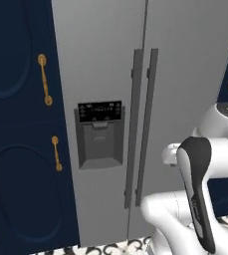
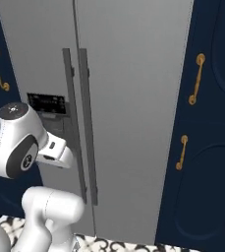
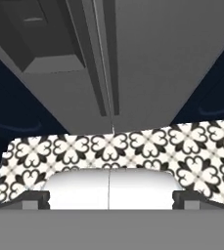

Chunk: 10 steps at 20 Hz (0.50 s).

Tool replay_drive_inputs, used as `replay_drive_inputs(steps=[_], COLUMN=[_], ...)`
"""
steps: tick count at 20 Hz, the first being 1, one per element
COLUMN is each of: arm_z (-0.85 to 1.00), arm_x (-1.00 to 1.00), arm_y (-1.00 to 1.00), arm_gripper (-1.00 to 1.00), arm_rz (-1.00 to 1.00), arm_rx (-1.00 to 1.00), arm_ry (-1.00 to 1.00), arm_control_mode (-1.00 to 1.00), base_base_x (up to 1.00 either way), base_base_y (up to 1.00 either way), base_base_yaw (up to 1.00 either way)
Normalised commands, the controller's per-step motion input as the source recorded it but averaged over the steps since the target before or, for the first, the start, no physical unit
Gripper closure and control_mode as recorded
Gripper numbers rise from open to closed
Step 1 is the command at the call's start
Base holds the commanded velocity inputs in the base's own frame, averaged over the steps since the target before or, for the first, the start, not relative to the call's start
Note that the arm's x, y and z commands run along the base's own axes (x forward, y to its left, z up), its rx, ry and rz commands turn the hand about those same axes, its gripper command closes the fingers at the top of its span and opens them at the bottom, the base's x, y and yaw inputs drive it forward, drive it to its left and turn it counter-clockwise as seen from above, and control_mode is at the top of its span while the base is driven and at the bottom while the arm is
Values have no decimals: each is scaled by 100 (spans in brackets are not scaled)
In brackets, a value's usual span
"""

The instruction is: Grab a lemon wedge from the fridge and one ice cube from the ice bowl, and put them in the glass of lemonade.

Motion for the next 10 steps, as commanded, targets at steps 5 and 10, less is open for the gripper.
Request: replay_drive_inputs(steps=[5, 10], arm_z=[0, 0], arm_x=[0, 0], arm_y=[0, 0], arm_gripper=[-100, -100], arm_rz=[0, 0], arm_rx=[0, 0], arm_ry=[0, 0], arm_control_mode=[100, 100], base_base_x=[-56, -38], base_base_y=[0, 0], base_base_yaw=[2, 1])
